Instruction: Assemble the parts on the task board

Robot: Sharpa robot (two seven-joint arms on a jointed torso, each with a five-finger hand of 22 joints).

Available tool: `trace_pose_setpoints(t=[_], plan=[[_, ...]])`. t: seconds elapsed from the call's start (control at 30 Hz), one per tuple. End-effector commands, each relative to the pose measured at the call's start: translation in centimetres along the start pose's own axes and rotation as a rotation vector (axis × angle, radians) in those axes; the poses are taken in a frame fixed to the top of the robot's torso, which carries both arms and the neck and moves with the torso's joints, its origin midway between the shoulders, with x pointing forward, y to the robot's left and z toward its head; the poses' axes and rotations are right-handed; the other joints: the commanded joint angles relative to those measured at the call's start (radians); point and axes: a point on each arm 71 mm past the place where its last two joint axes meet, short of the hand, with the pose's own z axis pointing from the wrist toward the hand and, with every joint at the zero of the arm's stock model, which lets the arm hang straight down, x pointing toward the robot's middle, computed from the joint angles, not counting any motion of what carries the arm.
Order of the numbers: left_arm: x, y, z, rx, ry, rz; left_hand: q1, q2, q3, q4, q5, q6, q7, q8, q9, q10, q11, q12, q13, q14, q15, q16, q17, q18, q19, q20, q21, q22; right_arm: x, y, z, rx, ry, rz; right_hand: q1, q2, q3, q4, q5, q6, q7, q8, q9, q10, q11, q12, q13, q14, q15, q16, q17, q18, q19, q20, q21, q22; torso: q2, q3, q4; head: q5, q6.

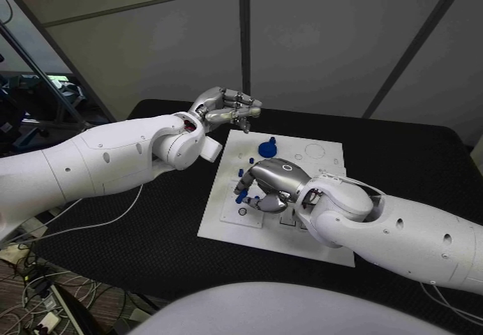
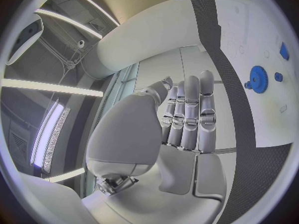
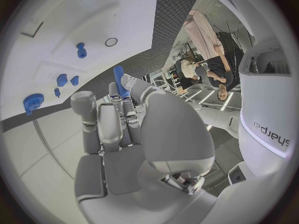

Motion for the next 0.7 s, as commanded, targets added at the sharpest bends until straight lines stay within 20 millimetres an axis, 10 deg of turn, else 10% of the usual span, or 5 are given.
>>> trace_pose_setpoints(t=[0.03, 0.7], plan=[[0.2, -0.1, 0.1, 0.005, 0.013, -0.006, -0.002, 0.004, -0.002, -0.001, -0.005, -0.005, 0.000, 0.004, 0.001, -0.007, -0.003, 0.005, 0.001, -0.004, 0.003, -0.002, -0.001, -0.014, 0.001, 0.006, -0.003, -0.002, 0.5, 0.0, 0.1, -0.019, 0.031, 0.004, -0.001, 0.006, 0.005, 0.001, 0.004, 0.004, 0.003, 0.000, 0.001, 0.008, -0.003, -0.001, 0.000, 0.021, -0.008, 0.003, 0.000, -0.004, 0.002, 0.000, 0.004, -0.001, 0.000, 0.0012, -0.0001, 0.007, 0.000], [0.3, -0.1, 0.2, 0.004, 0.015, -0.007, -0.002, 0.004, -0.002, -0.001, -0.005, -0.005, 0.000, 0.004, 0.001, -0.007, -0.003, 0.005, 0.001, -0.004, 0.003, -0.002, -0.001, -0.014, 0.001, 0.006, -0.003, -0.002, 2.5, -1.3, 0.0, 0.019, 0.106, -0.036, -0.002, 0.006, 0.005, 0.000, 0.006, 0.003, 0.003, -0.001, 0.001, 0.007, -0.002, -0.002, 0.000, 0.021, -0.007, 0.002, -0.002, -0.004, 0.001, 0.000, 0.003, -0.002, 0.000, 0.0003, -0.0030, 0.018, 0.000]])
